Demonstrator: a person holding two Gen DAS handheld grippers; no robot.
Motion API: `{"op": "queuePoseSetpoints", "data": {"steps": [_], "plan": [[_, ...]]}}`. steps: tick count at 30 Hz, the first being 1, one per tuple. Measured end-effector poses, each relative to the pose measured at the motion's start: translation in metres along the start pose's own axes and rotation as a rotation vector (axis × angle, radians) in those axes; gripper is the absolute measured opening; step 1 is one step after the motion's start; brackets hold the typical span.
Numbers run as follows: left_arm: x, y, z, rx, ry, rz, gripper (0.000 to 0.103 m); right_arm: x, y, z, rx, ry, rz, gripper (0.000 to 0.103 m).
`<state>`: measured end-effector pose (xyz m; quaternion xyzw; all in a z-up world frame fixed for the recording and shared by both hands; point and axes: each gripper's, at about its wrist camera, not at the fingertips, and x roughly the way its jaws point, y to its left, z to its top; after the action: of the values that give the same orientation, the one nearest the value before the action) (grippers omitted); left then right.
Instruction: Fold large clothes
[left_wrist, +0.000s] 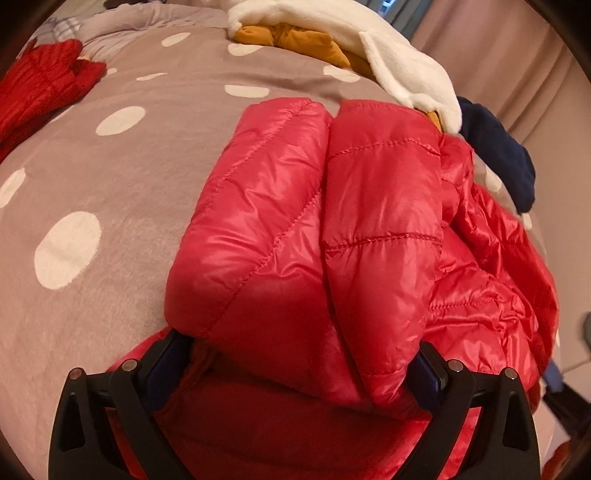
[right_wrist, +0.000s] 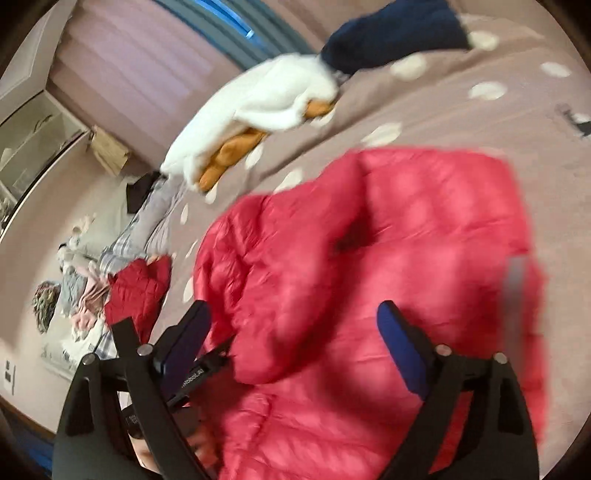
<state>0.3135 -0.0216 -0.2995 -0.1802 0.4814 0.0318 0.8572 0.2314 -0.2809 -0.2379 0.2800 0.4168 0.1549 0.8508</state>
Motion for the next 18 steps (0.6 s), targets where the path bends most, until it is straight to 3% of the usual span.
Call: {"op": "queuePoseSetpoints", "data": {"steps": [1, 3, 5, 7, 9, 13, 14, 16, 18], "plan": [[-0.004, 0.004, -0.005, -0.003, -0.003, 0.003, 0.097, 0.011, 0.003, -0.004, -0.011, 0.01, -0.026, 0.046], [-0.011, 0.008, -0.005, -0.032, -0.013, 0.014, 0.089, 0.035, 0.002, -0.012, -0.012, 0.055, -0.11, 0.009], [-0.019, 0.012, -0.002, -0.064, -0.008, -0.001, 0.077, 0.033, -0.003, -0.016, 0.028, 0.031, -0.085, 0.008], [-0.03, 0.014, 0.001, -0.066, -0.002, -0.025, 0.074, 0.012, 0.001, -0.016, 0.013, -0.036, -0.028, 0.007], [-0.041, 0.009, 0.005, -0.042, 0.019, -0.063, 0.073, -0.009, 0.007, -0.01, -0.023, -0.086, -0.027, 0.007], [-0.069, 0.005, 0.007, -0.081, -0.01, -0.25, 0.074, -0.045, 0.009, 0.0, -0.051, -0.158, -0.021, 0.007], [-0.067, 0.003, 0.008, -0.09, 0.01, -0.324, 0.074, -0.051, 0.008, 0.002, -0.045, -0.166, -0.023, 0.007], [-0.055, 0.001, 0.011, -0.131, 0.134, -0.446, 0.068, -0.057, 0.003, 0.004, -0.037, -0.182, -0.056, 0.007], [-0.052, -0.003, 0.011, -0.138, 0.181, -0.45, 0.066, -0.058, -0.001, 0.004, -0.024, -0.194, -0.053, 0.007]]}}
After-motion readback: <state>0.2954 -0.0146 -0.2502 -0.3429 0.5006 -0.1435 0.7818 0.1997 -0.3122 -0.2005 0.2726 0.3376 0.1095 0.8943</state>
